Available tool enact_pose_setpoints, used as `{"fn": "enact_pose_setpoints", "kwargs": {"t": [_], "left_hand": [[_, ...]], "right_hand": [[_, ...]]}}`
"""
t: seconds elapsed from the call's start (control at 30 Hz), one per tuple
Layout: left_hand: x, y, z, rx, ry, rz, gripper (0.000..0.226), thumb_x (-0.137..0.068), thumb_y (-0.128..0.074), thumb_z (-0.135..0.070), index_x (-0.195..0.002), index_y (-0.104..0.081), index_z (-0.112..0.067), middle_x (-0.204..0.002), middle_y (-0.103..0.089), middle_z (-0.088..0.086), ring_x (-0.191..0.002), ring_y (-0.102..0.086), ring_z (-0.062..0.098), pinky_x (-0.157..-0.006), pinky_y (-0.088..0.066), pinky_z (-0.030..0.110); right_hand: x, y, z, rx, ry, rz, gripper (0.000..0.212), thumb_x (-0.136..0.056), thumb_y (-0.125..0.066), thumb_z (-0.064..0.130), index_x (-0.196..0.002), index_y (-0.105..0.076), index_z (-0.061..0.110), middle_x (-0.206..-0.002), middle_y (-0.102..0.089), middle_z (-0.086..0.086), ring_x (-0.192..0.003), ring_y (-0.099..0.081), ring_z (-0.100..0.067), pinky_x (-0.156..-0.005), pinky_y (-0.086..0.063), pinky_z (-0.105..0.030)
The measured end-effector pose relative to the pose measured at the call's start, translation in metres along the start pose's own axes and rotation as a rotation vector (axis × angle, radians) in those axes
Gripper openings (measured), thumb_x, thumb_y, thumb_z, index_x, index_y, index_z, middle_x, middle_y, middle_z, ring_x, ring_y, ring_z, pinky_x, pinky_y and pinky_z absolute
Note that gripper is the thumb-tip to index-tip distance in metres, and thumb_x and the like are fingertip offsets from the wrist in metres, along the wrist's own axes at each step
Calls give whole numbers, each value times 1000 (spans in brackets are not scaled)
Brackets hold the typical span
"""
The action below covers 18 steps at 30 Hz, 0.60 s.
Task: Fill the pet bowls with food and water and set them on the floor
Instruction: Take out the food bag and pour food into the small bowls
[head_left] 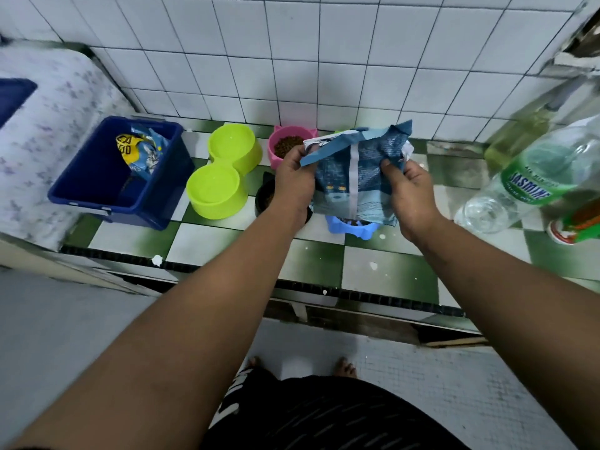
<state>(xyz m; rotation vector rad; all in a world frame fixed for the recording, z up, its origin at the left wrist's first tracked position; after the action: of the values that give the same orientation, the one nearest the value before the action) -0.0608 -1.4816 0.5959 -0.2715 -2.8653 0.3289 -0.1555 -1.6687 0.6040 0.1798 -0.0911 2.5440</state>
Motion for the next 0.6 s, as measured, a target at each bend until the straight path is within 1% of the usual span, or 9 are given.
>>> {"fn": "enact_pose_setpoints", "kwargs": {"t": [0.1, 0.17, 0.2, 0.3, 0.4, 0.47, 0.5, 0.53, 0.6], "left_hand": [[-7, 17, -10, -27, -8, -30, 18, -96, -62, -30, -83, -72, -38, -104, -78, 5, -105, -71, 37, -89, -55, 65], [-12, 31, -16, -21, 3, -38, 20, -99, -61, -29, -86, -73, -37, -103, -79, 3, -105, -72, 35, -88, -57, 60], [-16, 37, -19, -21, 9, -29, 21, -100, -60, -28, -86, -73, -38, -101, -79, 0, -101, -74, 31, -86, -59, 56], [-26, 56, -30, -12, 3, 3, 24, -100, -61, -23, -84, -74, -35, -89, -78, -7, -80, -72, 14, -75, -59, 38], [-35, 76, -45, 43, -9, 32, 10, -101, -62, -18, -93, -68, -21, -96, -73, 2, -86, -65, 18, -76, -54, 35], [-42, 92, -57, 69, -27, 49, 13, -102, -61, -17, -89, -64, -19, -96, -70, 6, -88, -63, 19, -80, -52, 37], [-45, 103, -66, 76, -37, 46, 15, -101, -61, -16, -87, -63, -19, -92, -71, 4, -84, -64, 18, -77, -53, 35], [-48, 115, -76, 77, -52, 38, 15, -101, -62, -16, -87, -63, -19, -86, -72, 0, -77, -65, 14, -71, -54, 30], [-54, 145, -102, 67, -87, 11, 13, -99, -64, -19, -86, -65, -20, -82, -74, -3, -72, -67, 11, -63, -53, 27]], "right_hand": [[3, -20, 5, 26, 13, -9, 15, -99, -60, 21, -92, -67, 9, -90, -76, -6, -77, -70, -19, -75, -58, -38], [4, -36, 8, 28, 22, -14, 17, -99, -60, 20, -98, -67, 5, -98, -76, -13, -81, -70, -21, -76, -58, -37], [5, -44, 10, 30, 28, -18, 18, -99, -60, 20, -99, -67, 4, -100, -75, -15, -82, -70, -22, -77, -58, -38], [11, -68, 15, 10, 41, -46, 14, -99, -61, 20, -88, -68, 16, -91, -77, -4, -81, -73, -18, -73, -60, -33], [17, -95, 19, -26, 54, -75, 12, -99, -60, 19, -94, -69, 13, -96, -78, -7, -87, -74, -22, -79, -61, -41], [21, -119, 26, -30, 78, -84, 13, -98, -60, 19, -98, -70, 11, -104, -76, -13, -96, -73, -30, -87, -59, -49], [23, -131, 30, -22, 83, -90, 12, -97, -61, 21, -95, -70, 13, -105, -75, -15, -100, -72, -34, -91, -57, -53], [25, -145, 34, -14, 91, -96, 12, -97, -62, 23, -91, -69, 14, -104, -75, -15, -100, -71, -36, -92, -57, -53], [28, -177, 45, -4, 126, -107, 15, -95, -63, 23, -82, -65, 16, -94, -74, -11, -88, -69, -28, -86, -55, -47]]}}
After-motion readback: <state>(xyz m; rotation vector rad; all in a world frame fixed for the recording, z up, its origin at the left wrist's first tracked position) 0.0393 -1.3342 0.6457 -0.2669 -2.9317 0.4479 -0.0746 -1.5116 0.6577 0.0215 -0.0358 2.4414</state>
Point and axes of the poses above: each hand's wrist, its own x-axis away from the middle knuckle, its own y-axis out of the back of the hand, z = x × y, the point moved 9 cm from there along -x, towards the middle knuckle
